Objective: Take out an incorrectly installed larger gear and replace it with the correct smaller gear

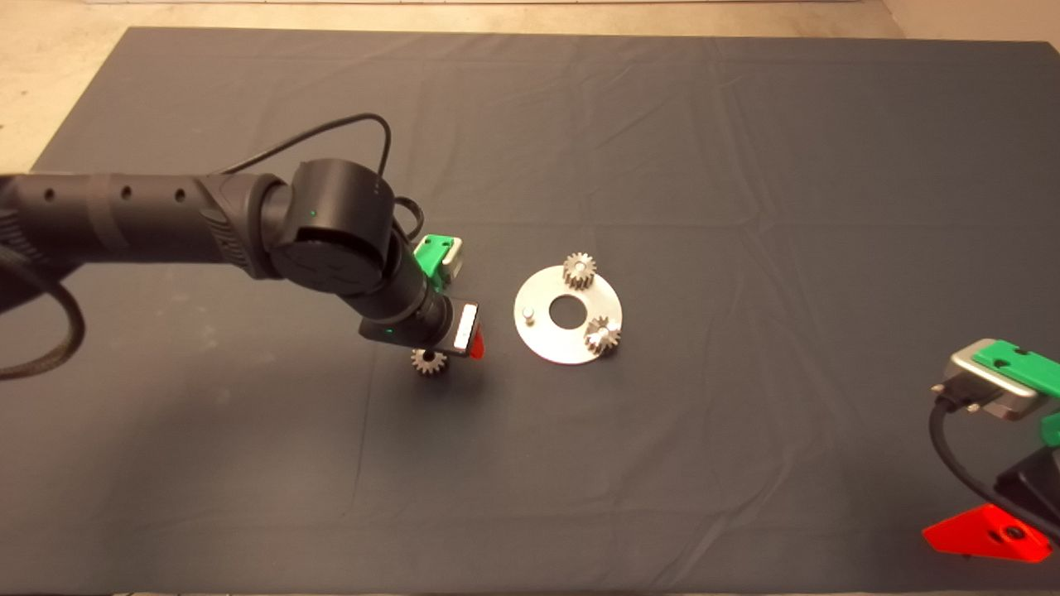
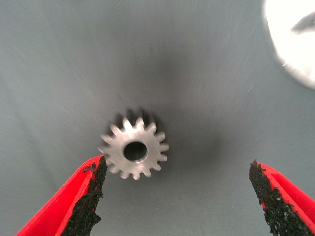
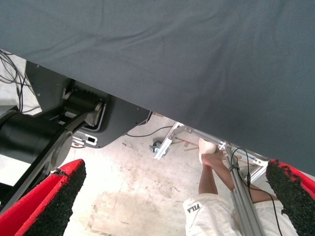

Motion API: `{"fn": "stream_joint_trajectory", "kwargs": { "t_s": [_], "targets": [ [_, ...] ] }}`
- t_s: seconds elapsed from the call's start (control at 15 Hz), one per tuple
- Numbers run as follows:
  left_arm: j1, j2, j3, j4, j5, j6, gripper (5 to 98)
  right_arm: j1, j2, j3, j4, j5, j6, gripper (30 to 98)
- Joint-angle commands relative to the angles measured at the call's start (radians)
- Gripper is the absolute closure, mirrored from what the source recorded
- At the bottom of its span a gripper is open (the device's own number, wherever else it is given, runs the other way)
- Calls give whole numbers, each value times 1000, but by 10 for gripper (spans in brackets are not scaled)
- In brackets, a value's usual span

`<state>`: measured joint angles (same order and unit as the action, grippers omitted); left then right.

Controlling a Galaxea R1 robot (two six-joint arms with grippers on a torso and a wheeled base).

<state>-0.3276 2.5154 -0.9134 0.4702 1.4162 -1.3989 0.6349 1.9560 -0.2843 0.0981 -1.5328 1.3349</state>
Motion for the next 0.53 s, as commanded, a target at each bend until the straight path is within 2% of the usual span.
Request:
{"fn": "stream_joint_trajectory", "kwargs": {
  "t_s": [0.0, 0.13, 0.2, 0.47],
  "targets": [
    [11, -8, 10, 37, 48, -3, 303, 16, -2, 7, 35, -53, 1, 317],
    [18, -6, 15, 80, 105, -3, 303, 16, -1, 5, 35, -53, 1, 317],
    [18, -6, 15, 82, 124, -3, 303, 16, -1, 5, 35, -53, 1, 317],
    [22, -9, 10, 95, 127, 1, 303, 16, -1, 6, 35, -55, 1, 317]
  ]
}}
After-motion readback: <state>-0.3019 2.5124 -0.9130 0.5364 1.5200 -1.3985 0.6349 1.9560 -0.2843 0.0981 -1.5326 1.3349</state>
